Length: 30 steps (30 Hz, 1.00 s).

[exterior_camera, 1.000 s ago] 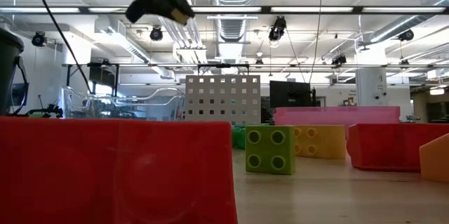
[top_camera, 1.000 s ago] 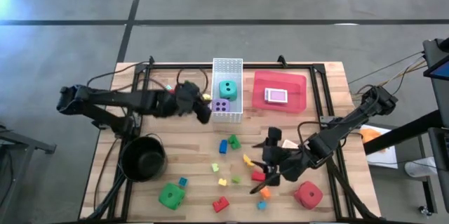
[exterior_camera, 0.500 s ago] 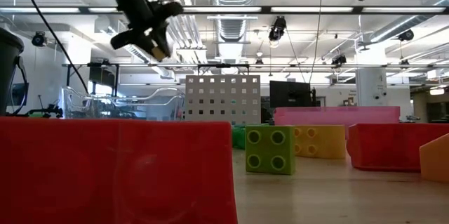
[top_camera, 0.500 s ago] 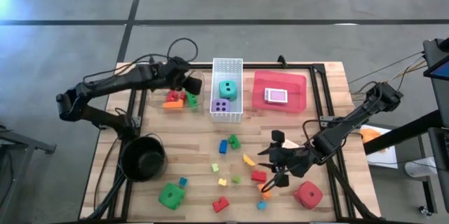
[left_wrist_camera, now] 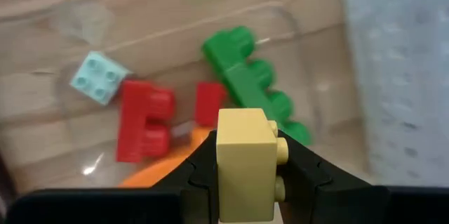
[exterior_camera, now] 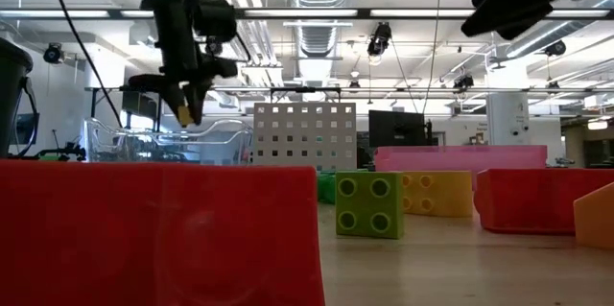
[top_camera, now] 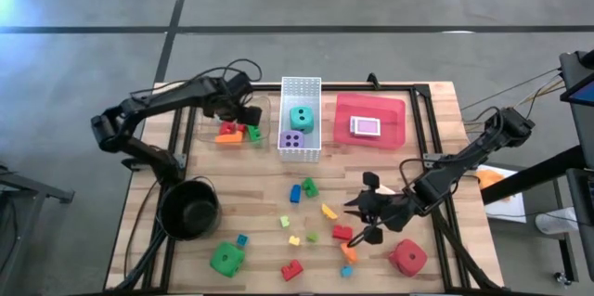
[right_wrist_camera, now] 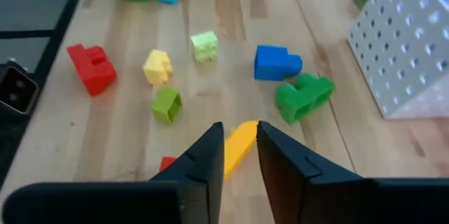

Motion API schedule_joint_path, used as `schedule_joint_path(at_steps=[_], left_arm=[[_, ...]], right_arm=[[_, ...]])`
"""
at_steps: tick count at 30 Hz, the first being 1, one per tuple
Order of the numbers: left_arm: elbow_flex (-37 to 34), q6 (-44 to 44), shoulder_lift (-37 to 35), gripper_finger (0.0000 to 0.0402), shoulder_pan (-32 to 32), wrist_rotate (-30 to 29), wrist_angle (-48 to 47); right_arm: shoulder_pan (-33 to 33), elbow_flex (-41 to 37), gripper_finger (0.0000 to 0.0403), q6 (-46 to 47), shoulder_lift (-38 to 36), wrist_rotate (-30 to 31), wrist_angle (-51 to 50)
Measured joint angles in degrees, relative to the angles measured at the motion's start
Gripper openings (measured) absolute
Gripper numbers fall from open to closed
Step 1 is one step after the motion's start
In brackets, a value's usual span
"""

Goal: Pick & Place Toys
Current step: Put the light yellow game piece into the transparent bin

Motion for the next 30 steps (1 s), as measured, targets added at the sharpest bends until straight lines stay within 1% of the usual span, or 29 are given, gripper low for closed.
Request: schedule_joint_path(at_steps=[4,9,20,25,30], left_arm=[[0.0,-0.19,2.73,0.0092,1.28,-1.85,-0.61],[0.0,-0.87,5.78,0.0092,2.37,-1.88,-0.81],[0.0,-1.21,12.8,0.0092,2.85,-2.05,-1.84],[0.0,-1.01,13.8,0.0092,2.85,-3.47,-1.8],[0.0,-1.01,13.85,0.0092,2.85,-3.56,-1.69]], right_arm=[[0.0,-0.35,0.0056,0.46,0.15,0.0,0.13],[0.0,-0.35,0.004,0.11,0.13,0.0,0.09],[-0.02,-0.35,0.0038,-0.99,0.02,0.0,0.09],[-0.02,-0.35,0.0038,-1.04,0.02,0.0,0.09],[-0.02,-0.35,0.0038,-1.05,0.02,0.0,0.07]])
